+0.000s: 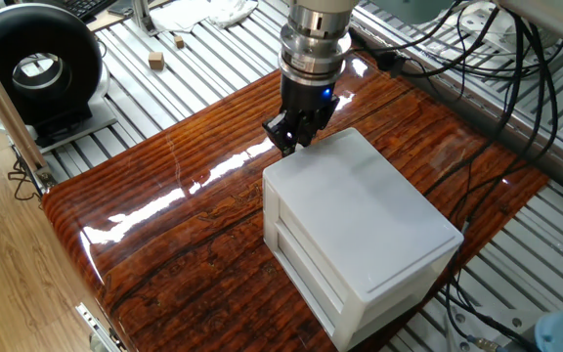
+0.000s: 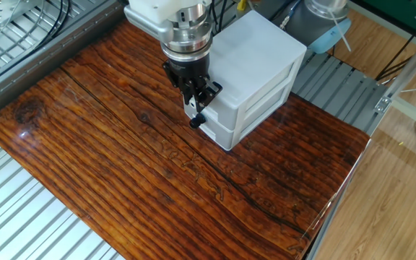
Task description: Grasp the handle and open the drawer
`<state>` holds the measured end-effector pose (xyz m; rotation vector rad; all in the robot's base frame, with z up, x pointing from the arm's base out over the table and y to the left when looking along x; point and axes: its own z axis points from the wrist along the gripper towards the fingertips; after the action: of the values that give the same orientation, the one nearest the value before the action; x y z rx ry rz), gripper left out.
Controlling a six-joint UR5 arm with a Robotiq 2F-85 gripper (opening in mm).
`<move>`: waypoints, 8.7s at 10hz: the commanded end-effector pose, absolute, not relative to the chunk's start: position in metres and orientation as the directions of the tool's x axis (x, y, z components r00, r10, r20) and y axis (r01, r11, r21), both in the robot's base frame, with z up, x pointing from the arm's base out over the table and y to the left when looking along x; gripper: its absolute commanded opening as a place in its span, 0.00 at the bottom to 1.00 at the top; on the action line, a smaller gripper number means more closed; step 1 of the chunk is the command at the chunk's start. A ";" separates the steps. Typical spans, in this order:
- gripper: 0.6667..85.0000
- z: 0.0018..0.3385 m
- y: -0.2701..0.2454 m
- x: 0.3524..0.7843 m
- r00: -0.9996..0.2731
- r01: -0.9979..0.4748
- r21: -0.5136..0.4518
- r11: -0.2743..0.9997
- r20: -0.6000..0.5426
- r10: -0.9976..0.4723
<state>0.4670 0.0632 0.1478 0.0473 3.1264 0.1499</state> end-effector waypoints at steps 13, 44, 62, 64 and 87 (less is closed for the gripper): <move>0.21 0.148 0.067 0.485 -0.999 0.030 0.115 0.993 -0.019 0.032; 0.20 0.150 0.063 0.571 -0.999 -0.019 0.097 0.995 -0.032 -0.016; 0.21 0.148 0.057 0.607 -0.999 -0.033 0.063 0.997 -0.040 -0.031; 0.24 0.150 0.056 0.607 -0.999 -0.033 0.066 0.997 -0.034 -0.031; 0.02 0.232 0.072 0.599 -1.000 -0.010 0.085 0.996 -0.029 -0.008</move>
<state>0.5958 0.0591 0.2233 -0.0266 3.1181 0.1054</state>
